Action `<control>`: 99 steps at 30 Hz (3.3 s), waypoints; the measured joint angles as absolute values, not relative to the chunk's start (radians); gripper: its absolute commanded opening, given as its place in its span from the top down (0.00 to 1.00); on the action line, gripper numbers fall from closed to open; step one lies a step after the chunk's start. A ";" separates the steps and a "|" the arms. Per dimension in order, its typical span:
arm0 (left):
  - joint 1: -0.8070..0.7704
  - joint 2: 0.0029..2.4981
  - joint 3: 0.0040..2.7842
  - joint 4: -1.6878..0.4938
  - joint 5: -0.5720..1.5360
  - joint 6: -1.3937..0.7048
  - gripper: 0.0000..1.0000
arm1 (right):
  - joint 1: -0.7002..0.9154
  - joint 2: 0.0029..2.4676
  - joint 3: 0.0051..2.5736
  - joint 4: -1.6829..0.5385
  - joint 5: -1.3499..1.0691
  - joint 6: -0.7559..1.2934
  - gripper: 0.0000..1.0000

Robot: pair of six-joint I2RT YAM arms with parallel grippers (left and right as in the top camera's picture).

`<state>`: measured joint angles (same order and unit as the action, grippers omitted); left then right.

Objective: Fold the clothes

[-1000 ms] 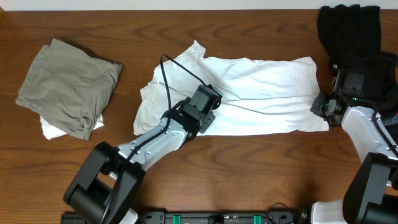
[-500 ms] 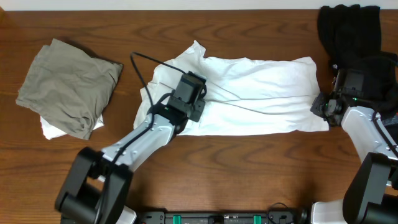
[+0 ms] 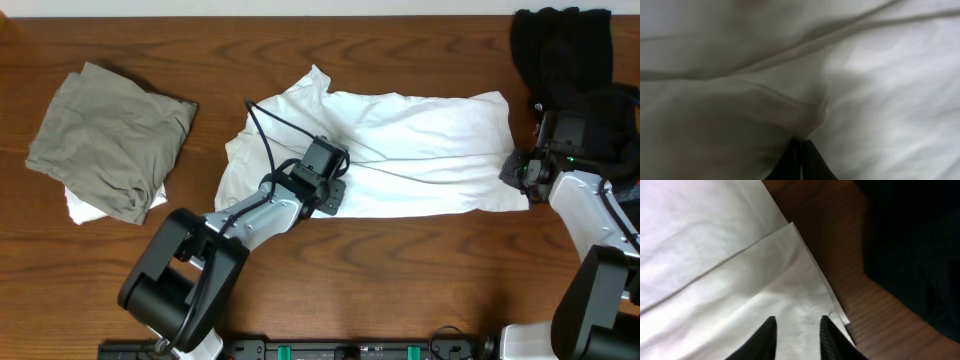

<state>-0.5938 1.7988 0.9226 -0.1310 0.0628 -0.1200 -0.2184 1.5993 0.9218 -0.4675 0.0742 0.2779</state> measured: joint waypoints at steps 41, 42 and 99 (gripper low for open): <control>-0.155 2.274 1.882 -0.480 0.516 -0.071 0.31 | -0.213 1.752 1.417 -0.796 -0.253 0.001 0.01; -0.155 2.300 1.882 -0.469 0.521 -0.071 0.31 | -0.213 1.752 1.417 -0.799 -0.254 -0.001 0.01; -0.224 2.153 1.912 -0.511 0.535 -0.212 0.94 | -0.213 1.866 1.417 -0.633 -0.235 -0.012 0.12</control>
